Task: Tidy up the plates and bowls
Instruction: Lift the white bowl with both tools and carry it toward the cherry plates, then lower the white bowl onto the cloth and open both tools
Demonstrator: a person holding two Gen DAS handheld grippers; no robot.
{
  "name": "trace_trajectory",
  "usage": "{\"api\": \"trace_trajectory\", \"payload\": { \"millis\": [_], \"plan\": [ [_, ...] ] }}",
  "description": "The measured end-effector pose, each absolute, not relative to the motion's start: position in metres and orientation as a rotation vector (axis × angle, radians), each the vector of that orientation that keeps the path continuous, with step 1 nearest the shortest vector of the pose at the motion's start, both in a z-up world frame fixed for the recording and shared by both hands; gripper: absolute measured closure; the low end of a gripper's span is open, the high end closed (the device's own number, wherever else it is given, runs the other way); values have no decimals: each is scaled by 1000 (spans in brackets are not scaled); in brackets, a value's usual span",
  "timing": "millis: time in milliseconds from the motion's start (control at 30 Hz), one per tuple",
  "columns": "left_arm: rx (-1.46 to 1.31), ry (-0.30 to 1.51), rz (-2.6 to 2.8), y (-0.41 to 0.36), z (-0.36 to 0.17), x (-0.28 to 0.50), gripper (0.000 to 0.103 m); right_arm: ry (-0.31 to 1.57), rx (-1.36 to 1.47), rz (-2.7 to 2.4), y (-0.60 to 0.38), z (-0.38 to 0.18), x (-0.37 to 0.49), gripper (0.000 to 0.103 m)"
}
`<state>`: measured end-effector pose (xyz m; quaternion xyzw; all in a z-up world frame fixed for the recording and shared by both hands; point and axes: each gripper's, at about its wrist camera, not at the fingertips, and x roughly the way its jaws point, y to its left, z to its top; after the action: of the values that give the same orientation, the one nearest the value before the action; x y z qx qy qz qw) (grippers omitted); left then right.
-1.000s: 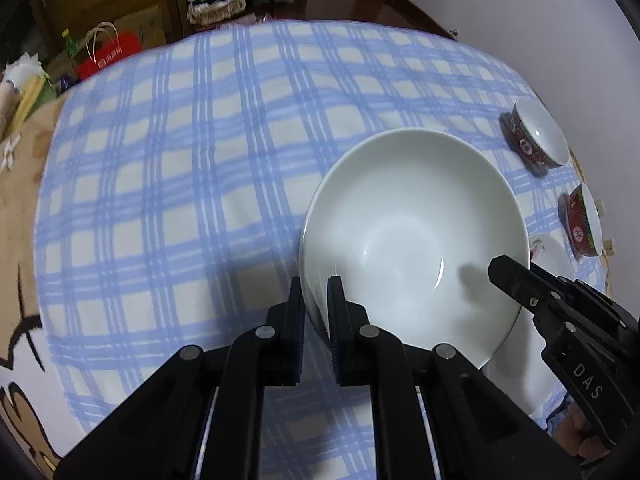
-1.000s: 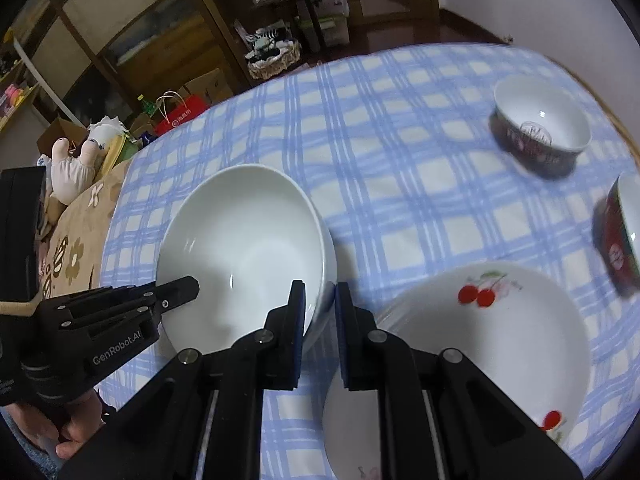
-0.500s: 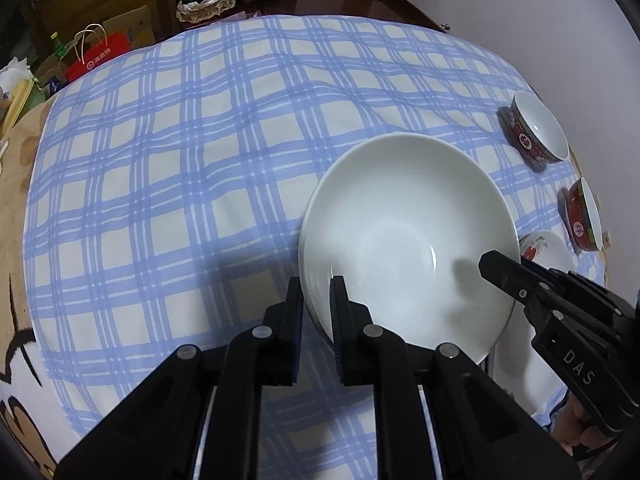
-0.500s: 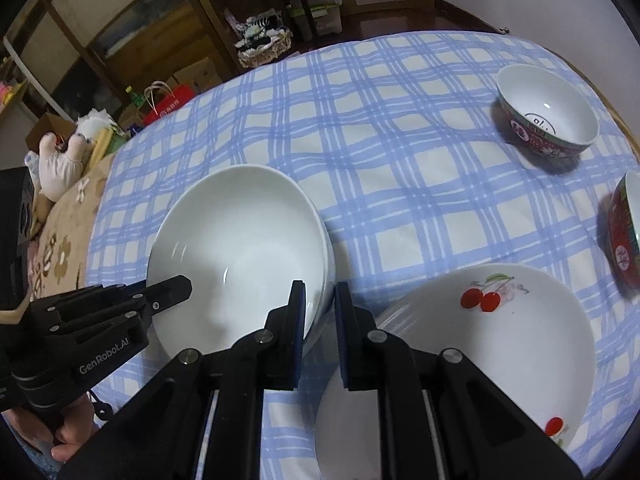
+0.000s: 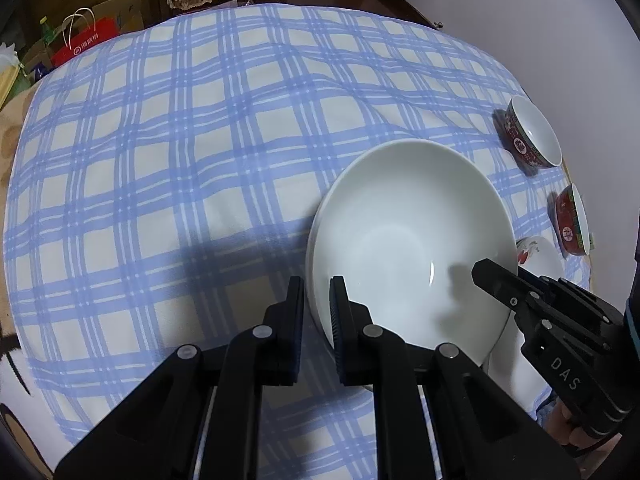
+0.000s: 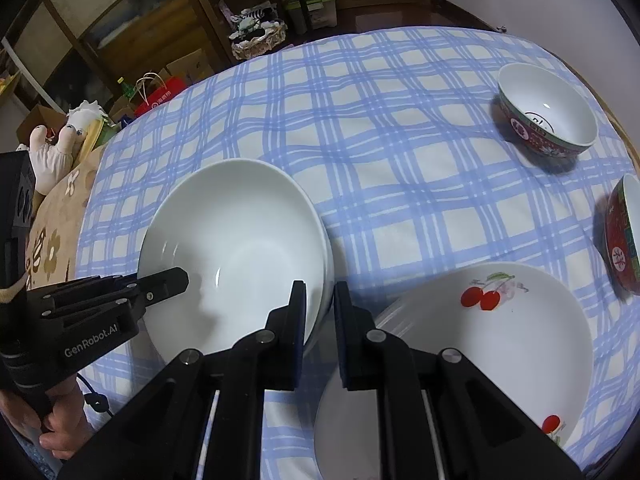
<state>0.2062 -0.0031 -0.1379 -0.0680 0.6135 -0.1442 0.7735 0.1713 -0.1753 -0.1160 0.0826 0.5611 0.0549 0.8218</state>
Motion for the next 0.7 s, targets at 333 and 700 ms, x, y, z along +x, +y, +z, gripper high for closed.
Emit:
{"api": "trace_trajectory", "payload": {
  "millis": [333, 700],
  "plan": [
    [-131, 1326, -307, -3, -140, 206, 86, 1195, 178, 116, -174, -117, 172, 89],
    [-105, 1325, -306, -5, -139, 206, 86, 1197, 173, 114, -173, -118, 172, 89]
  ]
}}
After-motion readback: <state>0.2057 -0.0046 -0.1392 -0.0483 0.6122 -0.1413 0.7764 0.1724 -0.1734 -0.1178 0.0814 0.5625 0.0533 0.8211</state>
